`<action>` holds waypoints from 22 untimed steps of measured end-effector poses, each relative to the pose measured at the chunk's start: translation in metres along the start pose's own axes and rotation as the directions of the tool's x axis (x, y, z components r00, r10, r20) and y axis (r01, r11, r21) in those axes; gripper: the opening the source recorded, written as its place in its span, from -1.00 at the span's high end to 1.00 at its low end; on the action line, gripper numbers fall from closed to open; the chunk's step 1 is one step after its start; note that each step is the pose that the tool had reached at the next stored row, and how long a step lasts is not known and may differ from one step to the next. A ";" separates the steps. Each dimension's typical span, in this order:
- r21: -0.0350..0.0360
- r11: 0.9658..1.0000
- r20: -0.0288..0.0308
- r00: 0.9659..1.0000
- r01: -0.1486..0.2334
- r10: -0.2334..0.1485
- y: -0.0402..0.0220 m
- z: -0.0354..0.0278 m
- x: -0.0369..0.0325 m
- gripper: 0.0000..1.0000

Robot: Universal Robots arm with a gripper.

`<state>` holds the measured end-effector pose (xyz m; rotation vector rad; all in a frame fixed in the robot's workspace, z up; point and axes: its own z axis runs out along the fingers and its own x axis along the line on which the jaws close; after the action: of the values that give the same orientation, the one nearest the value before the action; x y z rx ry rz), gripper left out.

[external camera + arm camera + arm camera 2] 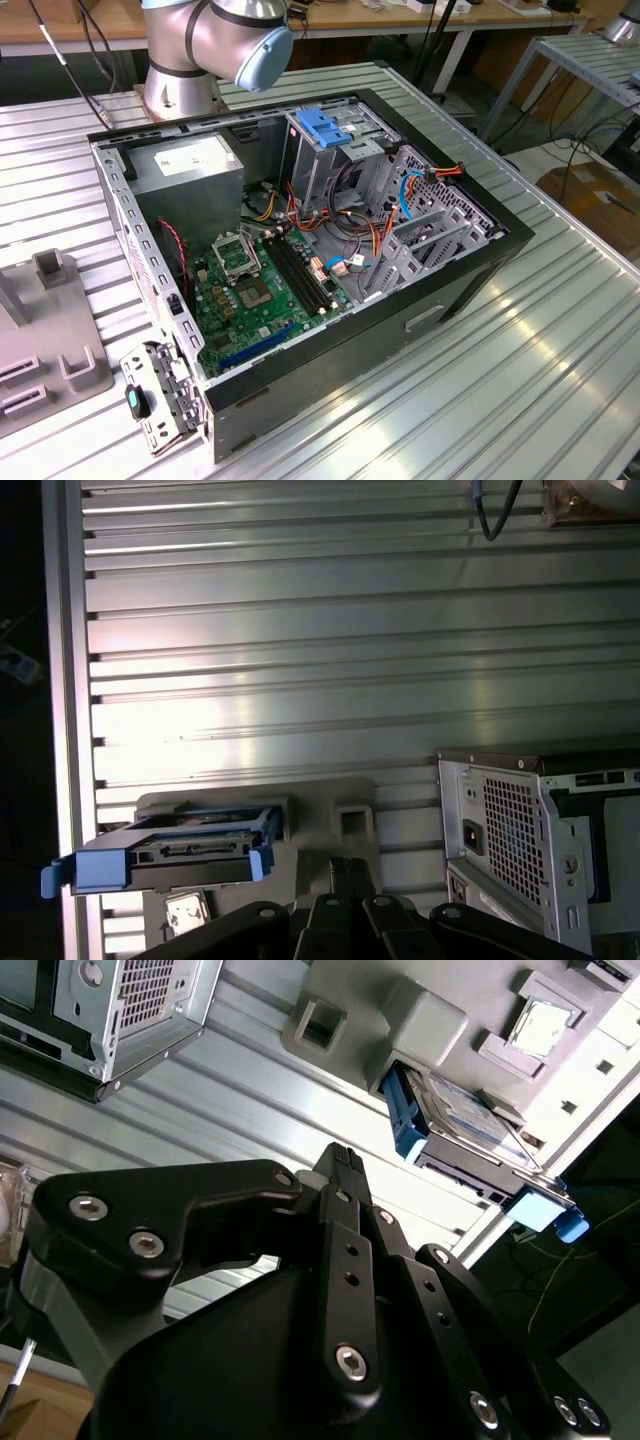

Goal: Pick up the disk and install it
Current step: 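Reach for the disk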

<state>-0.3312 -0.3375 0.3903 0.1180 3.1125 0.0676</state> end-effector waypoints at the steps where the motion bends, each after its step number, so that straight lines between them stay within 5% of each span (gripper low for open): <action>1: 0.000 1.000 0.000 1.000 0.000 0.000 0.0001 0.0000 0.0027 0.79; 17: 0.000 1.000 0.000 1.000 0.000 0.000 0.0034 0.0000 0.0272 0.79; 22: 0.000 1.000 0.000 1.000 0.000 0.000 0.0077 0.0006 0.0407 0.79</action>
<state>-0.3711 -0.3267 0.3890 0.1181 3.1125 0.0676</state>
